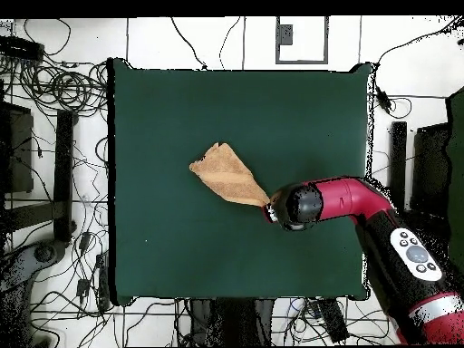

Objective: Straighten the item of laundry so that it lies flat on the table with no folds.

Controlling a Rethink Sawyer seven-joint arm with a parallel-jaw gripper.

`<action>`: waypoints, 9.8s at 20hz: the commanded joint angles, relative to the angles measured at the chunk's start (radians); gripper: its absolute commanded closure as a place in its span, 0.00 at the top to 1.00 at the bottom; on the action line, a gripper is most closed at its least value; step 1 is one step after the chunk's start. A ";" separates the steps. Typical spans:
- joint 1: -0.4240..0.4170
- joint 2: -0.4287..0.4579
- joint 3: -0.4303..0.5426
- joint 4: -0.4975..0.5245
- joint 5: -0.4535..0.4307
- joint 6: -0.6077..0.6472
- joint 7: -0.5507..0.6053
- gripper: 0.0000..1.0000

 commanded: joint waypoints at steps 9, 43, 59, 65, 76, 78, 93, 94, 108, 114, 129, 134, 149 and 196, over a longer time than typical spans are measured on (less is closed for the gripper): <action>0.015 -0.027 0.078 0.025 0.020 0.110 -0.337 1.00; 0.027 0.062 0.089 -0.034 -0.009 0.076 -0.323 1.00; -0.007 0.040 0.139 0.007 -0.047 -0.056 -0.289 1.00; -0.027 0.023 0.169 0.034 -0.061 -0.120 -0.274 1.00; -0.048 0.032 0.190 0.045 -0.062 -0.147 -0.278 1.00; -0.050 0.041 0.191 0.046 -0.055 -0.142 -0.285 1.00; -0.053 0.068 0.202 0.039 -0.042 -0.102 -0.293 1.00; -0.052 0.068 0.202 0.039 -0.043 -0.100 -0.293 1.00; -0.034 0.047 0.185 0.041 -0.053 -0.088 -0.268 0.00; -0.038 -0.062 0.203 0.104 -0.013 -0.068 -0.217 0.00; -0.120 -0.437 0.354 0.138 0.309 0.278 -0.296 0.00; -0.108 -0.496 0.357 0.098 0.319 0.345 -0.276 0.00; -0.103 -0.541 0.368 0.086 0.341 0.182 -0.111 0.00; 0.115 -0.222 -0.041 0.122 0.120 -0.549 0.058 0.00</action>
